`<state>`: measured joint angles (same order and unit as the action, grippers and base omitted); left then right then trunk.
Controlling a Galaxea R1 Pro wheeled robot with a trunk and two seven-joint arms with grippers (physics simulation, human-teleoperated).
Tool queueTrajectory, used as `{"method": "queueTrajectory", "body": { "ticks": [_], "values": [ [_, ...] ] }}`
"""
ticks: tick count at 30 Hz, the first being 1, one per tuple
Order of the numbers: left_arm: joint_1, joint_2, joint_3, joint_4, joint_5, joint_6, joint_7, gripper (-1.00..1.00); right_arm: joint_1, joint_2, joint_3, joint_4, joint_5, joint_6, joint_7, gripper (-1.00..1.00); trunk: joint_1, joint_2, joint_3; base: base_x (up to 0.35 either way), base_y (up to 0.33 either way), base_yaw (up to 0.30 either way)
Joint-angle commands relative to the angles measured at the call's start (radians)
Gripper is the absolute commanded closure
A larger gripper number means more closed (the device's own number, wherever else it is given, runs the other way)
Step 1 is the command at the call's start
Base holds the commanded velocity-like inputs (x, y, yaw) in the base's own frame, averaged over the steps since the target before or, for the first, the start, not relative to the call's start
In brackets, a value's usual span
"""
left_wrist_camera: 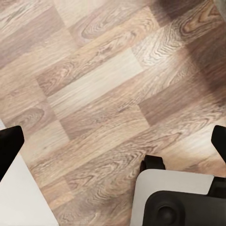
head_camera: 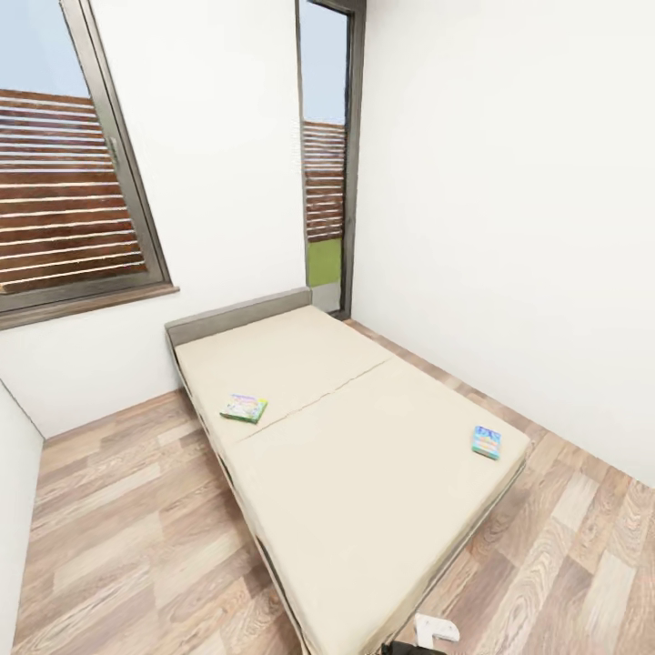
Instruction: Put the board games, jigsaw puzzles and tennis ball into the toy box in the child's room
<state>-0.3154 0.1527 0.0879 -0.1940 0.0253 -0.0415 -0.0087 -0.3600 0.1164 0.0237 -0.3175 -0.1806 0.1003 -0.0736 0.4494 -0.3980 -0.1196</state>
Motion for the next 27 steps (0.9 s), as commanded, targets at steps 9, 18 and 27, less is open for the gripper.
{"method": "queueTrajectory", "body": {
  "ticks": [9,18,27],
  "values": [
    [-0.001,0.0,0.004,0.001,0.002,-0.003,-0.001,-1.0,-0.001,0.0,0.003,-0.002,-0.008,0.005,-0.005,-1.0,0.001,-0.002,-0.002,0.0,0.137,-0.277],
    [-0.001,0.0,0.004,0.001,0.003,-0.003,-0.001,-1.0,-0.001,0.0,0.003,-0.002,-0.008,0.005,-0.005,-1.0,0.001,-0.002,-0.002,0.012,0.046,-0.28],
    [-0.001,0.001,0.004,0.001,0.003,-0.003,-0.001,-1.0,-0.001,0.0,0.004,-0.002,-0.008,0.006,-0.005,-1.0,0.001,-0.002,-0.002,0.01,0.214,-0.281]
  ]
}}
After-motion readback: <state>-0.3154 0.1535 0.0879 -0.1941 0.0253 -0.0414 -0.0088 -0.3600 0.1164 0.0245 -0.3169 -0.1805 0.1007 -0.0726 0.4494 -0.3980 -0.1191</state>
